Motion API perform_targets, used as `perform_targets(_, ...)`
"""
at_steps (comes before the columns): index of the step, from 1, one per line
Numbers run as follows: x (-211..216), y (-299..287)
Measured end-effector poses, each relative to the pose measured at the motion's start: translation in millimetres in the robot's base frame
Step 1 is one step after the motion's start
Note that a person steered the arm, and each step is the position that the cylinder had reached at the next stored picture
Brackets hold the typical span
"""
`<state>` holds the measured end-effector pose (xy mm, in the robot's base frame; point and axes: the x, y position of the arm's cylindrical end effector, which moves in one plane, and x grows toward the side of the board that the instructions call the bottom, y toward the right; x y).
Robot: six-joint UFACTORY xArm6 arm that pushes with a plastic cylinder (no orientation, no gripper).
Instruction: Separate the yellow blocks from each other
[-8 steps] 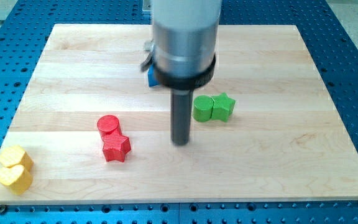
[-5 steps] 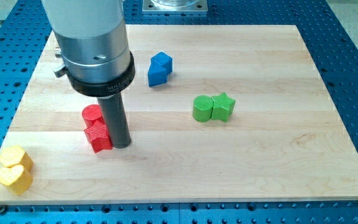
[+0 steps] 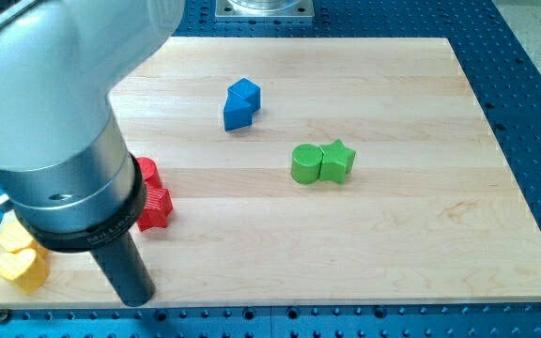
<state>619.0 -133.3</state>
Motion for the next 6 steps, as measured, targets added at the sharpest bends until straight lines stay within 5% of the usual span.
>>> perform_targets(3,-8.1,-69.6)
perform_targets(5,-117.9,-89.8)
perform_targets(6,-124.4,-144.4)
